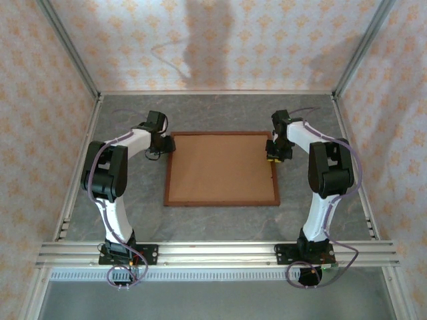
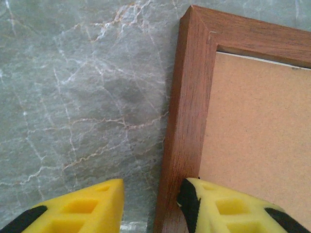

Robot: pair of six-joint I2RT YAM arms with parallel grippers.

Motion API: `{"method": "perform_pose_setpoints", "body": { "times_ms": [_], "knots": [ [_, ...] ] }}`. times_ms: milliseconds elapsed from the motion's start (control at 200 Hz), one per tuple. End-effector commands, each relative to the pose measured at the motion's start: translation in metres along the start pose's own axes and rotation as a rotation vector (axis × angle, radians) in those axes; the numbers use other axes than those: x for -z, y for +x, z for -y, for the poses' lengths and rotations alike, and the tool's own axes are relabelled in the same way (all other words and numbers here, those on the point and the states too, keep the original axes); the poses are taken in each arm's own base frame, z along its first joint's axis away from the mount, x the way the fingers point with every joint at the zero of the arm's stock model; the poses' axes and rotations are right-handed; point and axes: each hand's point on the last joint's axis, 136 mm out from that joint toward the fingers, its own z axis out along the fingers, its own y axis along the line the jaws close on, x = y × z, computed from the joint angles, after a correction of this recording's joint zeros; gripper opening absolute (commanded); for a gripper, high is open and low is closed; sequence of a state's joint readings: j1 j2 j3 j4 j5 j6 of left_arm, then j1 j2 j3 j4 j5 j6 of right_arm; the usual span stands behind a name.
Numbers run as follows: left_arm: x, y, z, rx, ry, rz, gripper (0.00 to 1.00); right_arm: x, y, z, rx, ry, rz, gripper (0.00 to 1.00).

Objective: Put the photo into the frame

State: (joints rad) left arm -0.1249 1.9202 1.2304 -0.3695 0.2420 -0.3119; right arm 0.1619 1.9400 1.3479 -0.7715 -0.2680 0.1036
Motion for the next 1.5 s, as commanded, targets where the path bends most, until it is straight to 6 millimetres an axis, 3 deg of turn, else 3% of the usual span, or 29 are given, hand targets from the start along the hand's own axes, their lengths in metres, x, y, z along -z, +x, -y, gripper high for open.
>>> {"method": "perform_pose_setpoints", "body": {
  "times_ms": [0,876,1021,1211,1286,1311,1496],
  "knots": [
    [-0.021,0.024,0.013,-0.055,0.01,-0.08,0.41,-0.01,0.015,0.006,-0.002,0.026,-0.06,0.18],
    [-0.038,0.049,0.025,-0.22,-0.101,-0.198,0.48,-0.011,0.017,0.002,0.011,0.022,-0.075,0.15],
    [-0.025,0.036,0.029,-0.199,-0.093,-0.148,0.5,-0.009,0.016,0.005,0.01,0.038,-0.068,0.15],
    [0.009,0.012,0.036,-0.156,-0.072,-0.017,0.55,-0.008,0.015,0.006,0.008,0.045,-0.059,0.15],
    [0.01,0.009,0.03,-0.139,-0.086,0.002,0.56,-0.009,0.016,0.006,0.007,0.046,-0.061,0.15],
    [0.02,0.003,0.033,-0.132,-0.073,0.034,0.57,-0.01,0.016,0.007,0.006,0.047,-0.063,0.15],
    [0.02,-0.007,0.019,-0.059,-0.054,0.048,0.56,-0.01,0.017,0.006,0.01,0.043,-0.065,0.14]
  ]
}}
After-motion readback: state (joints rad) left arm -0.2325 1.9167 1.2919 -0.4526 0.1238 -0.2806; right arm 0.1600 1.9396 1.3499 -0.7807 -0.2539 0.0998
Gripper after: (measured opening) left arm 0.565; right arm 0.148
